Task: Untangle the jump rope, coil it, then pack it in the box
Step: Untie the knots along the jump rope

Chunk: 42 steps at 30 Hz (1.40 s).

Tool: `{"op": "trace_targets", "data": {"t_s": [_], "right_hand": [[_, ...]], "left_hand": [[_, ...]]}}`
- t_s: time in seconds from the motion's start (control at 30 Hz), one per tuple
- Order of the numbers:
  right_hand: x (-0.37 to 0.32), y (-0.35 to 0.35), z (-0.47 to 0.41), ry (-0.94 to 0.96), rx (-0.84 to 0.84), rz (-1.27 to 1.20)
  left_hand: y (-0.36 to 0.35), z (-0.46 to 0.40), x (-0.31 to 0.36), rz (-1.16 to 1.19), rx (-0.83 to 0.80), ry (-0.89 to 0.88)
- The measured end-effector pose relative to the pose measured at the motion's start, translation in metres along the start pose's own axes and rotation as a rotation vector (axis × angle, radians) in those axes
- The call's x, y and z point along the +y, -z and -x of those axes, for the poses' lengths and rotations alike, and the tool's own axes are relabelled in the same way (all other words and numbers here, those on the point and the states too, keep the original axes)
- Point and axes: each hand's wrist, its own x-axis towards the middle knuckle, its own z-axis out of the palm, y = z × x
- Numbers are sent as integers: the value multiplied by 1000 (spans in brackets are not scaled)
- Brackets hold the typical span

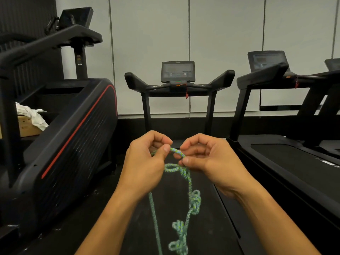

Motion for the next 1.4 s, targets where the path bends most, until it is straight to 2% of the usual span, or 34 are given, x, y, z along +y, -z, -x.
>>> {"op": "trace_targets", "data": {"t_s": [0.17,0.3,0.4,0.77,0.87,1.13,1.4], "right_hand": [[-1,-3,-1,154,142,306],[2,-6,1,255,154,488],[2,-8,2,305,143,579],[5,-7,0,269,98,575],[8,-7,-1,229,85,565],[8,-5,-1,268,100,561],[8,2,-4,234,112,444]], "left_hand": [[1,6,7,-90,-129,15],[2,6,6,-133,-261,56],[1,7,5,-123,-285,27],[-2,3,0,72,-108,30],[-2,2,0,50,-61,32],[-3,6,3,-9,-130,-11],[-2,1,-5,-54,-39,-41]]}}
